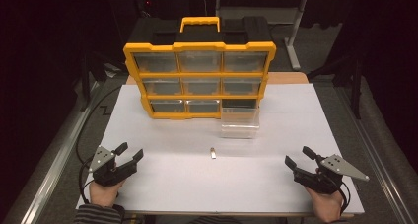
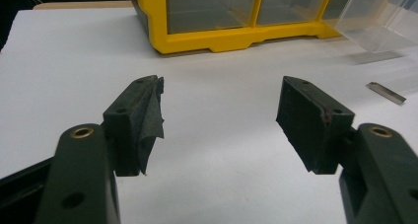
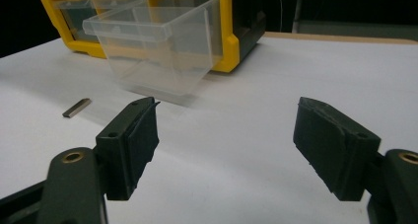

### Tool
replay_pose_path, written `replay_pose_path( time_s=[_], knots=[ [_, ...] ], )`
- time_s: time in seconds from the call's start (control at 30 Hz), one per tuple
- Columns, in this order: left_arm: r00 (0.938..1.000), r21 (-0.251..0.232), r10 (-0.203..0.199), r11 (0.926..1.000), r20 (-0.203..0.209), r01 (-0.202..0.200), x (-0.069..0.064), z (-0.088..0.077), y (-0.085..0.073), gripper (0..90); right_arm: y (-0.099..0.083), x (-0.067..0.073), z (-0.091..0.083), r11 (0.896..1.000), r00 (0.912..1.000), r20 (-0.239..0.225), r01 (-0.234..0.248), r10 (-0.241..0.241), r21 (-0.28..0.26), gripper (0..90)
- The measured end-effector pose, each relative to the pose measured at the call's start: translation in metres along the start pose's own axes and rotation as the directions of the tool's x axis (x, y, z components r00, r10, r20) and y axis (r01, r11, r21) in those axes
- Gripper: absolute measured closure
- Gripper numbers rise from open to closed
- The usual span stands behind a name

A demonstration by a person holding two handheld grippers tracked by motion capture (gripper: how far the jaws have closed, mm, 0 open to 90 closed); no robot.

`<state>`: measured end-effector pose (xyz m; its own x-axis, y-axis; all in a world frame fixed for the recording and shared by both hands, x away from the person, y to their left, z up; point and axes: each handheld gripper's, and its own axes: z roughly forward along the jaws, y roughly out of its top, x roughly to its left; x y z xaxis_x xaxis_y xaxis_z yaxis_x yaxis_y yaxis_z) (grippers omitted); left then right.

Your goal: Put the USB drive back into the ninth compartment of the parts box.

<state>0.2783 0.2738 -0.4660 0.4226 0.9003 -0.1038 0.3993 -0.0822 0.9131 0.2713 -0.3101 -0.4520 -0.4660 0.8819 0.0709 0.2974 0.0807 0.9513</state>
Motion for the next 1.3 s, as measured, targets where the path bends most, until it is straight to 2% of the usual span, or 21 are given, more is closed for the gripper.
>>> replay_pose_path(
  time_s=[0.57,0.9,1.3],
  knots=[
    [1.0,0.001,0.003,1.0,0.005,-0.003,-0.001,0.001,0.0,34.2,0.004,0.017,0.016,1.0,0.9983,-0.056,0.015,-0.015,0.007,25.7],
    [1.0,0.009,-0.003,1.0,-0.008,0.003,-0.001,0.003,0.0,34.2,0.006,0.023,0.021,1.0,0.9968,-0.08,0.01,-0.01,0.003,23.4],
    [0.9999,0.009,-0.008,0.9999,-0.007,0.008,0.0,0.002,-0.001,34.1,0.009,0.032,0.031,0.999,0.9895,-0.141,0.031,-0.029,0.011,21.8]
  ],
)
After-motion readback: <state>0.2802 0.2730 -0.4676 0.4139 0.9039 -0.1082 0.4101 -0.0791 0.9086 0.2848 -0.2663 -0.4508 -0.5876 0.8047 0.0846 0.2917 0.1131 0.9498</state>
